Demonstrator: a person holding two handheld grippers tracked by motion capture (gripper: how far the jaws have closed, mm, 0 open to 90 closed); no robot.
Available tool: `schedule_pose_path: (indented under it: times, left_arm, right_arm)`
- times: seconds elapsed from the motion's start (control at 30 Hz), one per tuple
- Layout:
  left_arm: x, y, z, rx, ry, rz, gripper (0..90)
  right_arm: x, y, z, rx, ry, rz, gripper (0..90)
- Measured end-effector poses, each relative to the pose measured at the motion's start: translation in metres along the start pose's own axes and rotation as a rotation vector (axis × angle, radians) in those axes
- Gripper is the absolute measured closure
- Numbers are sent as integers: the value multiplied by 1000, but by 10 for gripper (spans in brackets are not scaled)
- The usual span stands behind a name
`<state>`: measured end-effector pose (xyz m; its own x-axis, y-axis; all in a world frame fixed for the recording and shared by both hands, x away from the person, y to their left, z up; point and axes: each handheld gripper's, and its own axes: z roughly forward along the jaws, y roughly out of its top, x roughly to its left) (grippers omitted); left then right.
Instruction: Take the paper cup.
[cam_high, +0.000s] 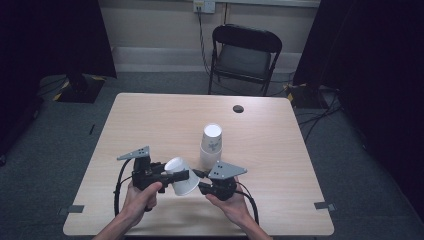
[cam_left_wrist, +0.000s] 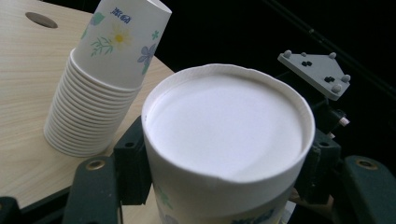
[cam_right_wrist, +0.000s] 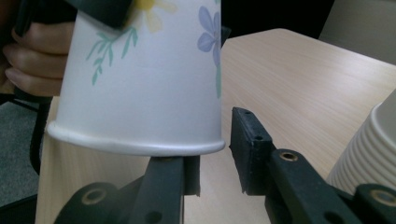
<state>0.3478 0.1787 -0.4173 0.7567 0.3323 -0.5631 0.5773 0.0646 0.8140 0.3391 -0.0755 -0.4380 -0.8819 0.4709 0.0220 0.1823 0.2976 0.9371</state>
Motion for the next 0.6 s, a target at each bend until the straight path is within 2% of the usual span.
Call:
schedule_pose_path:
  times: [0.13,0.27,0.4,0.6]
  left_arm:
    - [1,-1,1,-6,-23,-20,349]
    - [1,-2,2,-3,-45,-37,349]
    - [1,-2,2,-8,-68,-34,349]
    - [1,-3,3,4,-76,-29,342]
  right_arm:
    - [0,2,-4,-31,-4,-10,751]
    - [-1,3,-7,-69,-5,-3,721]
    - [-2,6,-11,-96,7,3,785]
    - [-4,7,-14,-98,11,9,814]
